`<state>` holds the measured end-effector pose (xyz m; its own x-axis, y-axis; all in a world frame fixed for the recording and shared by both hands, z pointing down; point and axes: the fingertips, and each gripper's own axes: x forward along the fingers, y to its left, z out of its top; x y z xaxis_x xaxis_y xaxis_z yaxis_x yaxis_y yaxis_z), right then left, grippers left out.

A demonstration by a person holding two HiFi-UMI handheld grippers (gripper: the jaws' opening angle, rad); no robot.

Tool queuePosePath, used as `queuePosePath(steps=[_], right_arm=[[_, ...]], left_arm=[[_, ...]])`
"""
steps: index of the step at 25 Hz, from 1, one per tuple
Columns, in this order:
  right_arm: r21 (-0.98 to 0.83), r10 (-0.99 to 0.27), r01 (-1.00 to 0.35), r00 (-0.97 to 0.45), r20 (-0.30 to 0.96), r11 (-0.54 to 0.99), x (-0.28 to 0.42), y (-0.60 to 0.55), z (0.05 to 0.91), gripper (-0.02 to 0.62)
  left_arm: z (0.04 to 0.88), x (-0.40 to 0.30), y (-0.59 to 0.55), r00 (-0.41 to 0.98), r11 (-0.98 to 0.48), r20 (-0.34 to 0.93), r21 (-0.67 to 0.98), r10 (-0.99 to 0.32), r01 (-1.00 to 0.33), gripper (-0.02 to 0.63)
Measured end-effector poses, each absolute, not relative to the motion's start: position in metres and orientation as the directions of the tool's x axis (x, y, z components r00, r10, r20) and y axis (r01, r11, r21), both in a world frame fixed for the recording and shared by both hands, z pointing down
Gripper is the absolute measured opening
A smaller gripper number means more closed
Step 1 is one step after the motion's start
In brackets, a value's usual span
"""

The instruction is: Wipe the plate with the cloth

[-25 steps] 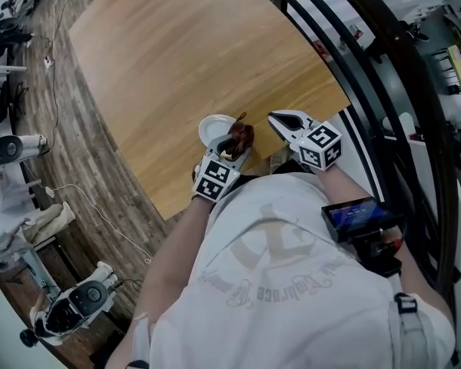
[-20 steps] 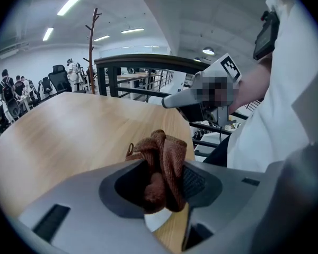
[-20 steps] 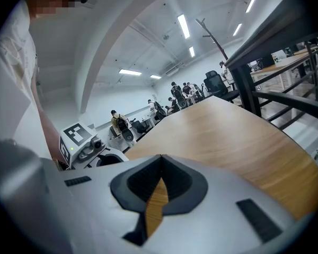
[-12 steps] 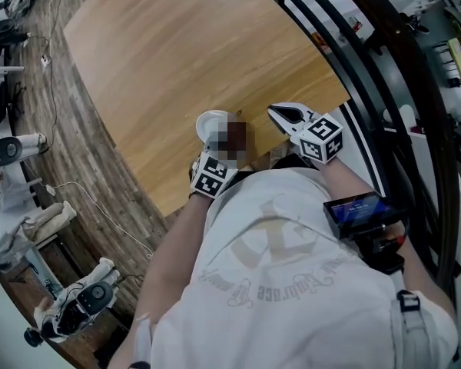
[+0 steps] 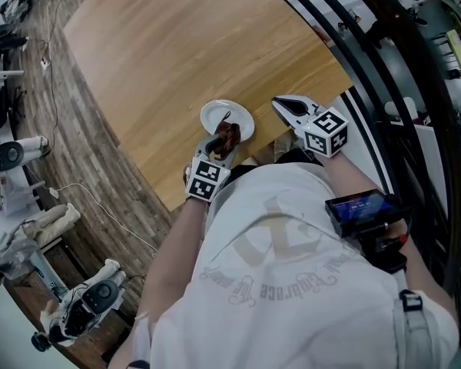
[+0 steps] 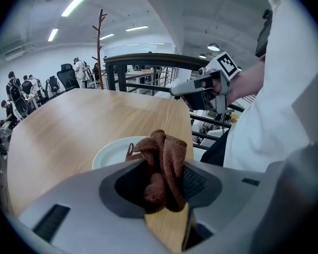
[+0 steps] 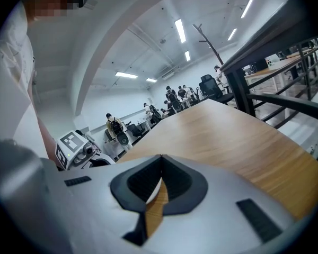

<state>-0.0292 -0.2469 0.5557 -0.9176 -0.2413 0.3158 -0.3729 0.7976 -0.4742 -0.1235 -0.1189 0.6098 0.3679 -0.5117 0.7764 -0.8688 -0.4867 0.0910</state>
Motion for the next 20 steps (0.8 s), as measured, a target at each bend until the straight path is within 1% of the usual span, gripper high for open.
queuePosePath(steps=[10, 20], right_arm=[[-0.491, -0.264, -0.397, -0.910, 0.319, 0.775, -0.018, -0.238, 0.570, 0.014], [-0.495, -0.320, -0.452, -0.887, 0.332, 0.742, 0.002, -0.243, 0.566, 0.014]], left_arm=[[0.624, -0.128, -0.148, 0.345, -0.494, 0.785, 0.058, -0.515, -0.868, 0.170], [0.618, -0.122, -0.191, 0.368, -0.542, 0.778, 0.042, -0.510, -0.839, 0.170]])
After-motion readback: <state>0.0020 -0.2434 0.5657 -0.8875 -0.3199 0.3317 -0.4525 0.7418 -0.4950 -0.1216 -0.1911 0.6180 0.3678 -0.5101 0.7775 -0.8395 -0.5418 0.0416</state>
